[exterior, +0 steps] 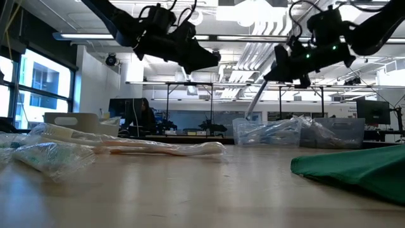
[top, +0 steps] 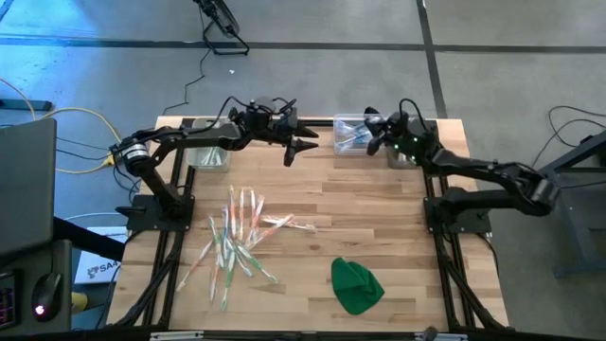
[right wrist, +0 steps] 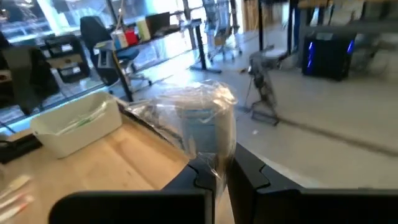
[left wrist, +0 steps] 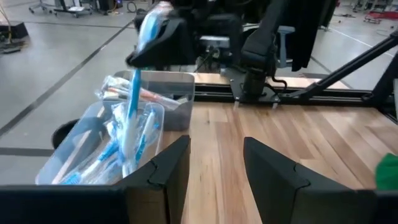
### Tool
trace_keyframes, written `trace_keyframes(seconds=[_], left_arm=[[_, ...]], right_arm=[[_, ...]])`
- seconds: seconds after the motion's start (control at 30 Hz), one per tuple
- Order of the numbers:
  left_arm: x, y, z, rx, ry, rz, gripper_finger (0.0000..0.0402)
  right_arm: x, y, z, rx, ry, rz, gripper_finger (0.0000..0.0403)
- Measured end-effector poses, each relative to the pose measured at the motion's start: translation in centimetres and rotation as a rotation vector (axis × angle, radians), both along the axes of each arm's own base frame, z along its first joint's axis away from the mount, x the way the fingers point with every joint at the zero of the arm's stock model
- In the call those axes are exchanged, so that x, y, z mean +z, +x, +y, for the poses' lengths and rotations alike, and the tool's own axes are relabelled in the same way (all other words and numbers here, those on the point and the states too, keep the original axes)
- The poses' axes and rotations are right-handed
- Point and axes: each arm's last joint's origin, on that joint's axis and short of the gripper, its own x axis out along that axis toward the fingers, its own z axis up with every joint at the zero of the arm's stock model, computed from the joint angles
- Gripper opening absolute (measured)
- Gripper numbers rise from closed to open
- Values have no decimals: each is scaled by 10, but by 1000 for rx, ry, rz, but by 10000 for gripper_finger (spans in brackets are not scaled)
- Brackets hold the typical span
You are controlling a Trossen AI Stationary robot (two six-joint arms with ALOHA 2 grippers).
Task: Pick & Place Toothbrushes
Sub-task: Put the blue toothbrush into the transparent bin
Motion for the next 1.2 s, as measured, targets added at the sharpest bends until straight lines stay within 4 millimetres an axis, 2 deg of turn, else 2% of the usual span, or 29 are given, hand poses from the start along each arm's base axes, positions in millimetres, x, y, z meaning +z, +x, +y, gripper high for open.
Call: trace_keyframes(seconds=[0.27, 0.5, 0.63, 0.93, 1.07, 1.2], left_arm=[[-2, 1, -5, -12, -13, 24, 148], [-4, 1, -5, -13, -28, 46, 148], [-4, 1, -5, -12, -29, 46, 148], [-6, 0, -5, -11, -42, 66, 148], [-7, 0, -5, -10, -46, 72, 148], [-7, 0, -5, -6, -41, 72, 148]], right_arm=[[-32, 13, -21, -24, 86, -4, 9], [-52, 14, -36, -50, 157, -41, 11], [-56, 12, -38, -58, 203, -46, 49], [-58, 8, -41, -221, 172, -16, 162], [-58, 10, -40, -184, 109, 61, 184], [-61, 16, -33, -137, 23, 191, 188]])
